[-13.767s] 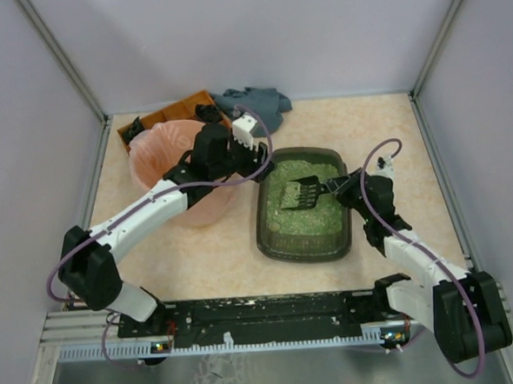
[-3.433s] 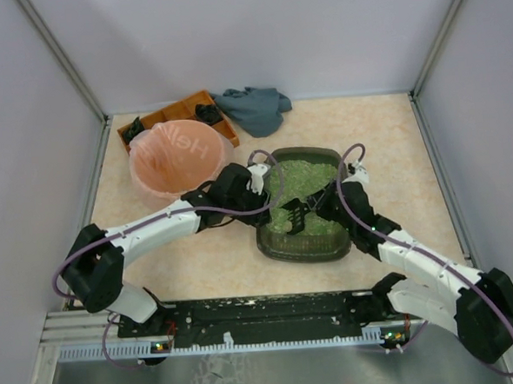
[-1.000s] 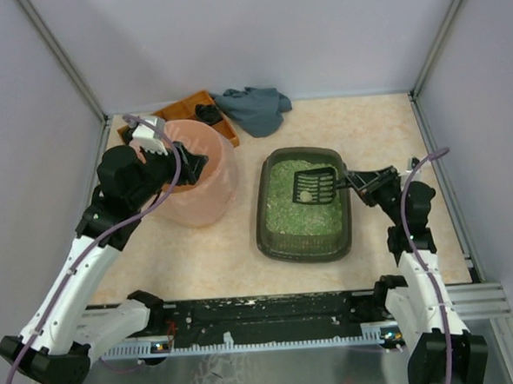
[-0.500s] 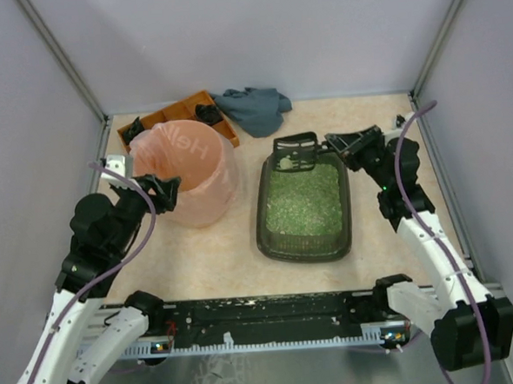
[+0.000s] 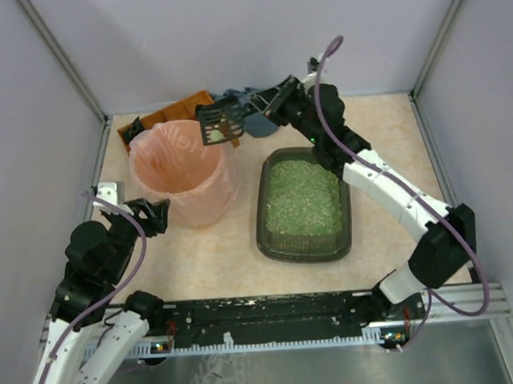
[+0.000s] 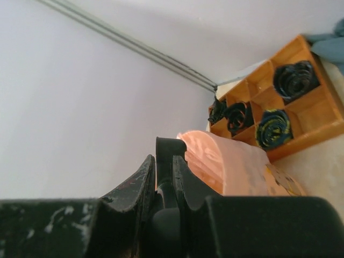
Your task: Clean the litter box
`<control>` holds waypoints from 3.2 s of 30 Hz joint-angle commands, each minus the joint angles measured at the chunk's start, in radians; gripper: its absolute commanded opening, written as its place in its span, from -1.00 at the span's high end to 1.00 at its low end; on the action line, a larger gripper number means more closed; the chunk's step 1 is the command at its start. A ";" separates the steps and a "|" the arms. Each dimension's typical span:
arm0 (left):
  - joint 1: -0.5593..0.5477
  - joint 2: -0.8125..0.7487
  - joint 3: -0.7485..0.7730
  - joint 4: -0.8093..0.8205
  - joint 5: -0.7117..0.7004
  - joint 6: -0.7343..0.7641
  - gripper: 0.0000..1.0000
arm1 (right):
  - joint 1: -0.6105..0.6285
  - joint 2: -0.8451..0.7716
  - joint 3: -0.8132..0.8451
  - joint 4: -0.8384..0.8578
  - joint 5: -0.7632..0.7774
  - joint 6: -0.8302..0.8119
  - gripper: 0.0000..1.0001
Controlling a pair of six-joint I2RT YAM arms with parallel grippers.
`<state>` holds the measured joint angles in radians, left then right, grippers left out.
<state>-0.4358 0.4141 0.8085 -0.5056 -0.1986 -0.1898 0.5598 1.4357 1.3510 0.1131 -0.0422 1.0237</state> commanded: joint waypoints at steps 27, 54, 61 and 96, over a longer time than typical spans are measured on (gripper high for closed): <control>0.005 -0.078 -0.070 -0.012 -0.003 0.007 -0.43 | 0.270 0.364 0.624 -0.146 -0.172 -1.066 1.00; -0.022 0.365 0.172 0.250 0.345 -0.141 -0.37 | 0.127 -0.620 -0.379 -0.223 0.453 -0.370 1.00; -0.318 0.573 0.290 0.234 0.185 -0.096 -0.40 | 0.127 -0.782 -0.563 -0.455 0.601 -0.358 1.00; -0.446 0.667 0.032 0.225 0.344 -0.177 -0.04 | 0.003 -0.328 -0.300 -0.466 -0.341 -1.077 1.00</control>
<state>-0.8757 1.1343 0.8440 -0.2939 0.1276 -0.3626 0.6254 1.0565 0.9665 -0.4324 -0.0746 0.0242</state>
